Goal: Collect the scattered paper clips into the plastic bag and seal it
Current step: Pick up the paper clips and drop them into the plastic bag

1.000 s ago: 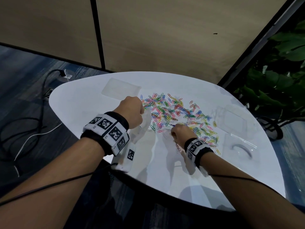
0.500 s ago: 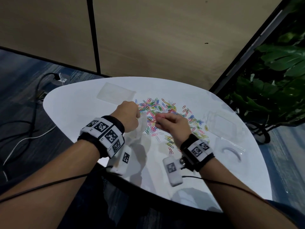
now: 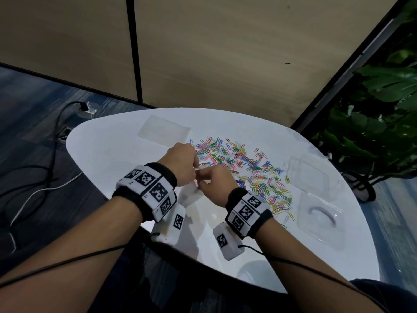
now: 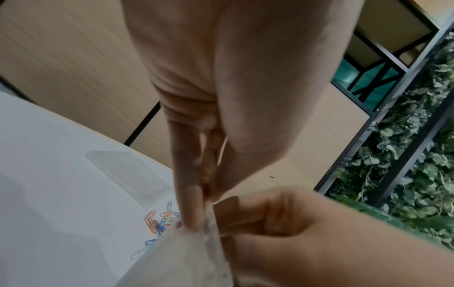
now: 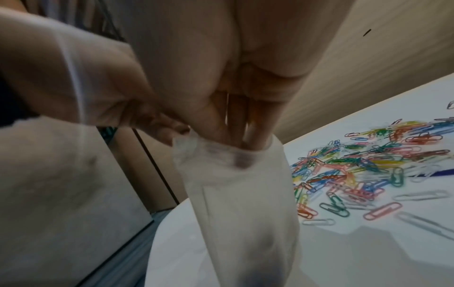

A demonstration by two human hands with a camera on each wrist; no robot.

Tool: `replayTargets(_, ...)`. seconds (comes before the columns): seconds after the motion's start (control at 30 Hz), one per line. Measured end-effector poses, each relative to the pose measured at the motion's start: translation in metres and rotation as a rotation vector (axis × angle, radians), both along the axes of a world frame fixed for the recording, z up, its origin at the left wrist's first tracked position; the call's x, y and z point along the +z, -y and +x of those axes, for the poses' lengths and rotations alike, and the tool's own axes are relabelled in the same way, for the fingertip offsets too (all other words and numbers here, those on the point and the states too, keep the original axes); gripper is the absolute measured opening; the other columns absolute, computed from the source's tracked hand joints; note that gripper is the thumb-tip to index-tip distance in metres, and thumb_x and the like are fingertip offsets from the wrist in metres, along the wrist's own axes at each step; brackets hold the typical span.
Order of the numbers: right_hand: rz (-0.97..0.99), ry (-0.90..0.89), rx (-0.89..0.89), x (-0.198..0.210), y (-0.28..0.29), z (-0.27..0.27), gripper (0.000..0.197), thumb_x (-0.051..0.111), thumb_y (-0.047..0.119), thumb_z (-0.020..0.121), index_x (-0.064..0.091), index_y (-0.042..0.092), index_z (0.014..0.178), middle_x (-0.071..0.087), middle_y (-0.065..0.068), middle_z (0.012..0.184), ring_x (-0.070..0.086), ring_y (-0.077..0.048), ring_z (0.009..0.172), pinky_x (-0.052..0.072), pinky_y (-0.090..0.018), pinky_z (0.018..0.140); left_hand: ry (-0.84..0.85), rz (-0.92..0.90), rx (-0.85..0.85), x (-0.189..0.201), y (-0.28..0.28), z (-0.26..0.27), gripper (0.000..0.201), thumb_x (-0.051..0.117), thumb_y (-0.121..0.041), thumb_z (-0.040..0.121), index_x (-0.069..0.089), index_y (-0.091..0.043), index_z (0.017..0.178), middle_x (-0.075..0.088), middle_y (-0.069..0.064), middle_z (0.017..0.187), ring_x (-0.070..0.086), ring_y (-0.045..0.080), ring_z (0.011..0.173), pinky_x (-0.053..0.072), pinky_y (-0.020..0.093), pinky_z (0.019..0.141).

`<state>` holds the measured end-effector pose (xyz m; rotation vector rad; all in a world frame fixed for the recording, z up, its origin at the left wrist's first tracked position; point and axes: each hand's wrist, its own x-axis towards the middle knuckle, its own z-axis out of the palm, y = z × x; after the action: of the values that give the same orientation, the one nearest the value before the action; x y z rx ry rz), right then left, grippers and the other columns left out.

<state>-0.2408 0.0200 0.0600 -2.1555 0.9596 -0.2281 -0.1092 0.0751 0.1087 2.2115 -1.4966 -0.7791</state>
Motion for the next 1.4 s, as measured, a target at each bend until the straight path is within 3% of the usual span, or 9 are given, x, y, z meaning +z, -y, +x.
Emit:
replayTargets(0.13, 0.055, 0.289, -0.252, -0.006, 0.014, -0.025, 0.034, 0.049, -0.006, 0.086, 0.078, 0.011, 0.089, 0.076, -0.004, 0.091, 0.072, -0.018, 0.079, 0.061, -0.034, 0.080, 0.027, -0.013, 0.039, 0.002, -0.001, 0.005, 0.032, 0.059, 0.002, 0.086, 0.074, -0.007, 0.113, 0.070, 0.012, 0.110, 0.067, 0.029, 0.101, 0.056, 0.032, 0.090)
replayTargets(0.2, -0.149, 0.038, -0.209, -0.023, 0.023, -0.046, 0.032, 0.052, 0.003, 0.090, 0.075, 0.018, 0.106, 0.071, -0.001, 0.116, 0.068, -0.018, 0.102, 0.052, -0.033, 0.099, 0.033, 0.000, 0.053, 0.003, -0.002, 0.007, 0.031, 0.056, 0.004, 0.087, 0.075, -0.005, 0.110, 0.069, 0.010, 0.104, 0.066, 0.028, 0.099, 0.055, 0.030, 0.088)
replayTargets(0.33, -0.471, -0.675, 0.293, -0.087, 0.020, -0.091, 0.061, 0.051, 0.008, 0.094, 0.029, 0.016, 0.150, 0.019, -0.006, 0.161, 0.015, -0.027, 0.150, 0.019, -0.042, 0.121, 0.042, 0.009, 0.048, 0.003, -0.003, 0.004, 0.028, 0.055, 0.004, 0.086, 0.076, -0.007, 0.101, 0.072, 0.012, 0.106, 0.068, 0.030, 0.103, 0.056, 0.032, 0.089)
replayTargets(0.47, -0.515, -0.796, 0.198, -0.113, 0.042, -0.118, 0.082, 0.052, 0.000, 0.088, 0.006, 0.017, 0.154, -0.004, -0.007, 0.164, -0.003, -0.034, 0.150, 0.011, -0.053, 0.120, 0.031, 0.000, 0.057, 0.002, -0.002, 0.004, 0.034, 0.057, 0.003, 0.087, 0.074, -0.006, 0.115, 0.070, 0.013, 0.116, 0.066, 0.030, 0.107, 0.055, 0.032, 0.093)
replayTargets(0.6, -0.445, -0.822, 0.080, -0.112, 0.073, -0.118, 0.057, 0.039, 0.017, 0.101, 0.014, 0.024, 0.153, 0.001, -0.003, 0.163, 0.010, -0.041, 0.147, 0.028, -0.056, 0.115, 0.033, 0.004, 0.065, -0.001, 0.001, 0.004, 0.033, 0.058, 0.002, 0.088, 0.073, -0.007, 0.116, 0.069, 0.013, 0.118, 0.066, 0.029, 0.107, 0.054, 0.031, 0.092)
replayTargets(0.77, -0.490, -0.664, 0.117, -0.108, 0.091, -0.101, 0.028, 0.049, 0.007, 0.094, 0.056, 0.010, 0.121, 0.052, -0.011, 0.128, 0.059, -0.033, 0.108, 0.054, -0.041, 0.084, 0.084, 0.038, 0.014, -0.002, 0.005, 0.005, 0.031, 0.057, 0.003, 0.082, 0.064, -0.026, 0.088, 0.060, 0.010, 0.090, 0.055, 0.031, 0.079, 0.050, 0.029, 0.076)
replayTargets(1.03, -0.270, -0.353, -0.290, -0.082, 0.091, -0.106, 0.014, 0.064, 0.007, 0.087, 0.077, 0.007, 0.092, 0.074, -0.009, 0.090, 0.067, -0.023, 0.078, 0.054, -0.027, 0.073, 0.116, 0.038, -0.002, -0.001, 0.008, 0.001, 0.027, 0.055, 0.005, 0.080, 0.050, -0.021, 0.078, 0.049, 0.005, 0.081, 0.045, 0.023, 0.072, 0.046, 0.027, 0.069)
replayTargets(1.2, 0.214, 0.046, -0.645, -0.047, 0.091, -0.118, 0.016, 0.077, 0.004, 0.079, 0.077, 0.004, 0.095, 0.076, -0.009, 0.083, 0.074, -0.020, 0.071, 0.061, -0.027, 0.072, 0.036, 0.066, -0.002, 0.005, 0.007, -0.007, 0.033, 0.057, 0.003, 0.087, 0.075, -0.012, 0.110, 0.069, 0.011, 0.114, 0.067, 0.030, 0.102, 0.057, 0.035, 0.093)
replayTargets(1.4, 0.719, 0.530, -0.571, 0.005, 0.051, -0.096, 0.019, 0.074, -0.006, 0.078, 0.072, -0.006, 0.097, 0.074, -0.018, 0.085, 0.072, -0.026, 0.077, 0.061, -0.029, 0.076, -0.046, 0.028, -0.047, 0.008, 0.007, -0.036, 0.035, 0.053, 0.002, 0.093, 0.070, -0.006, 0.122, 0.068, 0.014, 0.121, 0.067, 0.029, 0.111, 0.053, 0.034, 0.101)
